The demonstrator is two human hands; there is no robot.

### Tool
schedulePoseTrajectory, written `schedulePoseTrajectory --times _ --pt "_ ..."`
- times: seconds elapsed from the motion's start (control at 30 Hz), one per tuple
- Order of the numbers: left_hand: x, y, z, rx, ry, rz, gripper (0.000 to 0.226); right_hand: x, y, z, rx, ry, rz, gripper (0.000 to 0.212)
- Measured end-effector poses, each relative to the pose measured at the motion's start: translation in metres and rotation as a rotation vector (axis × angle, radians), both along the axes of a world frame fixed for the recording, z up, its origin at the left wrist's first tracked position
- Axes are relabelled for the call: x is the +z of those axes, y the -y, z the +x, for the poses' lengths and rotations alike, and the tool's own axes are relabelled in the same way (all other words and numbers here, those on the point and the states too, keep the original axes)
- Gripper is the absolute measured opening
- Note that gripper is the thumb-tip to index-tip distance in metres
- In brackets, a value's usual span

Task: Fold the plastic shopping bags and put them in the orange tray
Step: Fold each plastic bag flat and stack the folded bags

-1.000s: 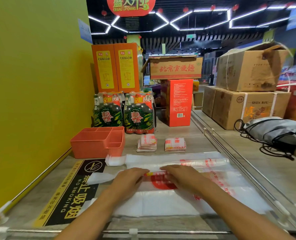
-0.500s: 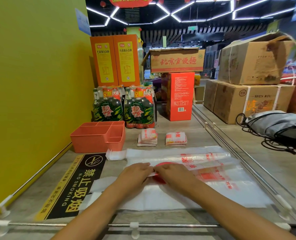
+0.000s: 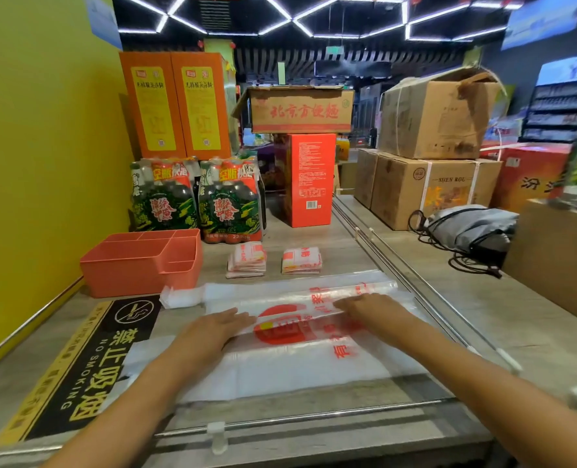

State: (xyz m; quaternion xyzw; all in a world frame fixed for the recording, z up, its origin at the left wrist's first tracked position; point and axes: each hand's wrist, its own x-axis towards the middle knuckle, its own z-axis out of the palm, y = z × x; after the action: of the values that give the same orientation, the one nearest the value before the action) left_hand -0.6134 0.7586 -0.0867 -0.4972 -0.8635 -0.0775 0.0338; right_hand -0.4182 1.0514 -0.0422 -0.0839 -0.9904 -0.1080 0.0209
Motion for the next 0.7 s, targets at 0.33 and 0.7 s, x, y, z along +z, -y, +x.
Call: schedulePoseTrajectory --times 0.33,0.7 --pt "0.005 0.001 0.009 0.019 0.046 -0.007 0.046 -0.004 -0.066 0.054 -0.177 0.037 0.002 0.06" --pt "-0.001 0.005 0.003 -0.011 0.105 -0.016 0.053 0.003 -0.054 0.045 -0.138 0.191 0.022 0.067"
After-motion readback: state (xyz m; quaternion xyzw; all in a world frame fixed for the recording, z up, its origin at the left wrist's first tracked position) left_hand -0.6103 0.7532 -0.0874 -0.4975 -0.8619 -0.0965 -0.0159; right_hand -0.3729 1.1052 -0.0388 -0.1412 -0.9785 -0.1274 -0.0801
